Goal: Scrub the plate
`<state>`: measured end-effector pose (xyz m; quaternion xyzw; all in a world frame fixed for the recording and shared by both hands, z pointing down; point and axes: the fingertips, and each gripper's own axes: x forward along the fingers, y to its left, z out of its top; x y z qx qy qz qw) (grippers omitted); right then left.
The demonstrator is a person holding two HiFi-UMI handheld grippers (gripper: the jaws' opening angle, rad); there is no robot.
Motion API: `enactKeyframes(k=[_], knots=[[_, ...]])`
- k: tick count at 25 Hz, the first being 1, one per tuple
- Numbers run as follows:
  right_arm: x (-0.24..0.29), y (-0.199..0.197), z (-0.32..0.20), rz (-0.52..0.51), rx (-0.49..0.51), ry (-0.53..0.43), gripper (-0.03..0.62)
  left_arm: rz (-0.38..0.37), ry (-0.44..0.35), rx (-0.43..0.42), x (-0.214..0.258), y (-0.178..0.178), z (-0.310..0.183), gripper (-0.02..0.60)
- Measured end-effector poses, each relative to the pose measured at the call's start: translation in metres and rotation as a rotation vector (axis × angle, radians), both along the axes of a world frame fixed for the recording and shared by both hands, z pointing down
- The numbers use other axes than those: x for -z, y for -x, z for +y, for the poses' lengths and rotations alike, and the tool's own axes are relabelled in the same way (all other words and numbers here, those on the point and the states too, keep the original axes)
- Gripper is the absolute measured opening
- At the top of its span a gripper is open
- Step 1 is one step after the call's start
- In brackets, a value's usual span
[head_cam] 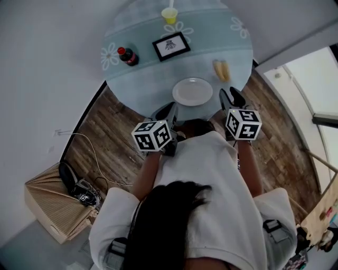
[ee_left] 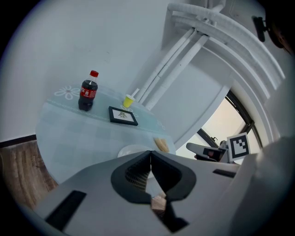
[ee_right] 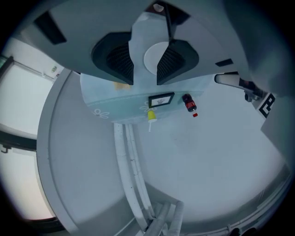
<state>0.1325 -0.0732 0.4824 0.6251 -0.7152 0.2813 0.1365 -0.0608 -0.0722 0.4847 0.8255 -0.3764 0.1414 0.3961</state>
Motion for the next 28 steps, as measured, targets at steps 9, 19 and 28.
enactKeyframes(k=[9, 19, 28], knots=[[-0.039, -0.016, -0.037, 0.129, 0.123, 0.104, 0.140, -0.019, 0.033, 0.088, -0.008, -0.002, -0.021, 0.009], [-0.082, -0.021, -0.059, 0.210, 0.236, 0.209, 0.140, -0.035, 0.064, 0.179, -0.015, 0.003, -0.031, 0.011], [-0.104, -0.022, -0.066, 0.266, 0.290, 0.263, 0.140, -0.037, 0.121, 0.227, -0.025, 0.008, -0.032, 0.009]])
